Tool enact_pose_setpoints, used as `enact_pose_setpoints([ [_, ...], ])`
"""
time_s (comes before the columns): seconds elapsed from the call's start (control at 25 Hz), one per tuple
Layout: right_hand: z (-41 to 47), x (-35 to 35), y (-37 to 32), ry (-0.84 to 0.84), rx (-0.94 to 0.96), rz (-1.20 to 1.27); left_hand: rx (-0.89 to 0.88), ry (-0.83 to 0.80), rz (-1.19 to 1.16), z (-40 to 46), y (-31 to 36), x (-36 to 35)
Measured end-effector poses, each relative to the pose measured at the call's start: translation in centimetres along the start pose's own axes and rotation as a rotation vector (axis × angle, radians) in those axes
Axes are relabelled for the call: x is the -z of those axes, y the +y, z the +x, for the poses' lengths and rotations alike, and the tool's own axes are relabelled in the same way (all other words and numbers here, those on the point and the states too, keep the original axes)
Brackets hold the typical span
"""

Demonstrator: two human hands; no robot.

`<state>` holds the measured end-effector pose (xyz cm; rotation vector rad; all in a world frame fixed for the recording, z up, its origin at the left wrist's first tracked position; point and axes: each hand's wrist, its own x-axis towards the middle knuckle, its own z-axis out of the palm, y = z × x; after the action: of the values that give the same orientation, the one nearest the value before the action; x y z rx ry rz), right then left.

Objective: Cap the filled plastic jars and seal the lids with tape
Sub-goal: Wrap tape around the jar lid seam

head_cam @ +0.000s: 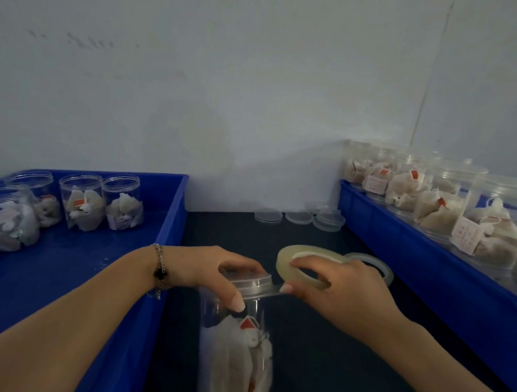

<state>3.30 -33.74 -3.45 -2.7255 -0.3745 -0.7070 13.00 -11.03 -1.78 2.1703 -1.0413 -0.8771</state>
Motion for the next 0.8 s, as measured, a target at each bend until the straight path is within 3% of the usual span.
enact_pose_setpoints([
  [0.16,0.6,-1.6,-0.4,-0.087,-0.006,0.098,-0.027,-0.107,-0.039,0.0,-0.5,0.1],
  [0.32,1.0,-4.0,-0.5,-0.317,-0.135,0.201,-0.044,-0.085,-0.116,0.2,-0.4,-0.1],
  [0.44,0.8,-4.9,-0.6,-0.391,-0.129,0.408,-0.044,-0.2,-0.164,-0.3,0.1,0.2],
  [0.6,0.2,-5.2,-1.5,-0.459,-0.062,0.64,0.062,-0.128,-0.126,-2.1,0.3,0.9],
  [0.8,1.3,-2.4,-1.3,-0.435,-0.127,0.504,0.024,-0.087,-0.015,-2.8,2.0,0.4],
])
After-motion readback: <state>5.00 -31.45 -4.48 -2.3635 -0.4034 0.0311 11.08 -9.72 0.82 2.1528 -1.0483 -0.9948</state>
